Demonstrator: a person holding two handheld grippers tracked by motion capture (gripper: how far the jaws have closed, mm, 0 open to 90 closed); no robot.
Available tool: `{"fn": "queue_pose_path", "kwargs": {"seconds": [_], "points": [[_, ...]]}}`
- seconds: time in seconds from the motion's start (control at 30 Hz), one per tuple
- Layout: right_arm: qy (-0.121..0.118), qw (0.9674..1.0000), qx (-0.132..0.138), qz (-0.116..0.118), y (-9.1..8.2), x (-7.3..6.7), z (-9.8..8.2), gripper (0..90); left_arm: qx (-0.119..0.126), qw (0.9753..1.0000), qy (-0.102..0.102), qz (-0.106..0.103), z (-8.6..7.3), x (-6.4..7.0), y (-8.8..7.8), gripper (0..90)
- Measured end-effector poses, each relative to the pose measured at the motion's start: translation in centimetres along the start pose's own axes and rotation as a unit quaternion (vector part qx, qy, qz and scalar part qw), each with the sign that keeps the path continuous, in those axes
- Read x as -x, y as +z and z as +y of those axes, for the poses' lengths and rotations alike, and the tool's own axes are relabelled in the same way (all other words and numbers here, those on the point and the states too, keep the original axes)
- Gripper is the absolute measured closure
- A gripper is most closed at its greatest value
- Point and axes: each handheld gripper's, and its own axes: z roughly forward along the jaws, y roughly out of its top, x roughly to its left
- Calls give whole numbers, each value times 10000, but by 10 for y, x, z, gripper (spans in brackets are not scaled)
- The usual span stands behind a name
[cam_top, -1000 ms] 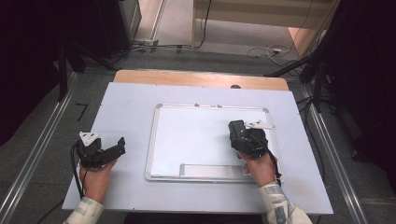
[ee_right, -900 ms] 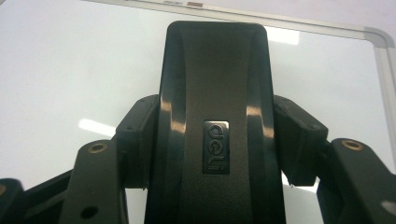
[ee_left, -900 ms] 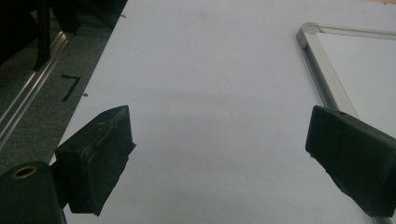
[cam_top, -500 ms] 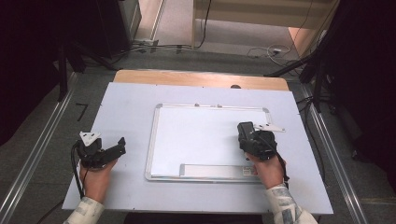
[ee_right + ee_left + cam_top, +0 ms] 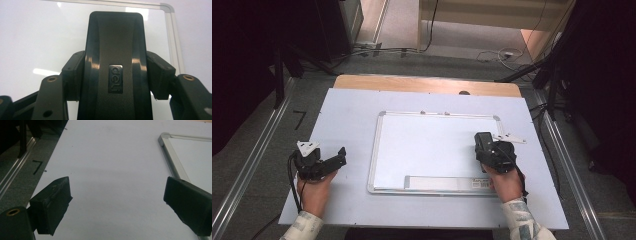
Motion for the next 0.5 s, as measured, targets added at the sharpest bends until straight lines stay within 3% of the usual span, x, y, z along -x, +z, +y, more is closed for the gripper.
{"fn": "queue_pose_path", "kwargs": {"seconds": [0.5], "points": [[248,9993,-48,-286,3,18,-3,369,12,10000,-11,-5,0,0,0,77]]}}
